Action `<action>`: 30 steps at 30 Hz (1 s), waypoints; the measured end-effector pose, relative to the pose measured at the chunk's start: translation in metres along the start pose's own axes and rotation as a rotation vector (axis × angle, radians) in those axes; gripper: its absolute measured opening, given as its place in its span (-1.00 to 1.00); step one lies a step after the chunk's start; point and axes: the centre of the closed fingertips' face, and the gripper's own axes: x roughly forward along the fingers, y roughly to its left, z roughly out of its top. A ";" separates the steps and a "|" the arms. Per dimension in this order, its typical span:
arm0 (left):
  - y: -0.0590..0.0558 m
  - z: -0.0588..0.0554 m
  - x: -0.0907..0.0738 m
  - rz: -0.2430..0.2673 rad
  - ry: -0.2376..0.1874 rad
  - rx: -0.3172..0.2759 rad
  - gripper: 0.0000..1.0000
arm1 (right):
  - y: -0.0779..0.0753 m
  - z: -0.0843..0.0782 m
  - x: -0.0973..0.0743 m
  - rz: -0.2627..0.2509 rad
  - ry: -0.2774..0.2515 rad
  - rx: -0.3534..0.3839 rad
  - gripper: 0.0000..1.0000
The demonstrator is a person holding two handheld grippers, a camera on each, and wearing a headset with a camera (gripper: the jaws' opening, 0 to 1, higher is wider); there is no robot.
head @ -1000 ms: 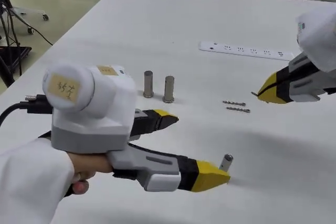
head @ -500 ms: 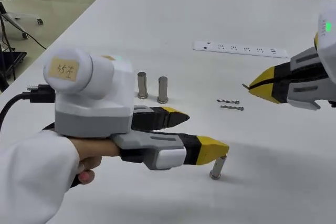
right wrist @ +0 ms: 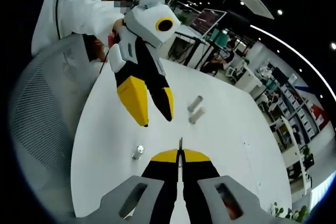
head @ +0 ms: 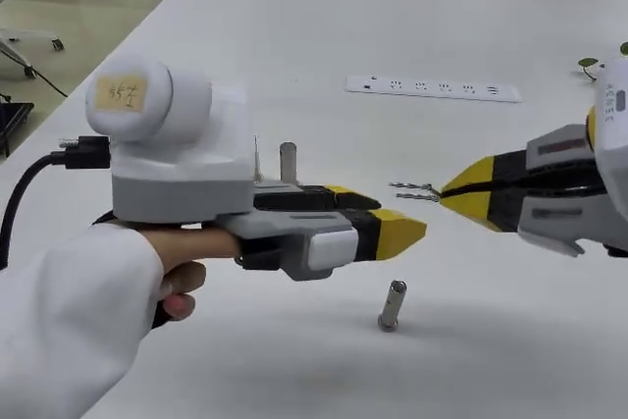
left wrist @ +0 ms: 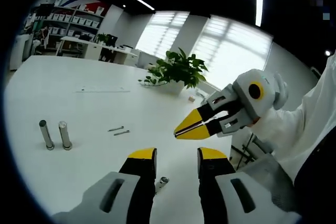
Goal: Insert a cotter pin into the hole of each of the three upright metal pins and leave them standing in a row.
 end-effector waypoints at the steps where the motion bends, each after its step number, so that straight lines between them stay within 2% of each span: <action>1: 0.000 0.000 0.001 -0.003 0.001 -0.006 -0.46 | 0.002 0.001 0.000 -0.001 -0.001 -0.002 -1.00; 6: -0.001 0.002 0.006 -0.012 0.003 -0.029 -0.59 | 0.006 0.006 -0.003 -0.013 -0.013 -0.006 -1.00; 9: -0.004 0.002 0.009 -0.033 0.007 -0.075 -0.65 | 0.006 0.008 -0.004 -0.017 -0.020 -0.007 -1.00; 19: -0.006 0.002 0.013 -0.051 0.013 -0.100 -0.88 | 0.013 0.013 -0.004 -0.006 -0.021 -0.026 -1.00; 30: -0.007 0.002 0.014 -0.062 0.022 -0.108 -0.97 | 0.015 0.019 -0.006 -0.009 -0.030 -0.035 -1.00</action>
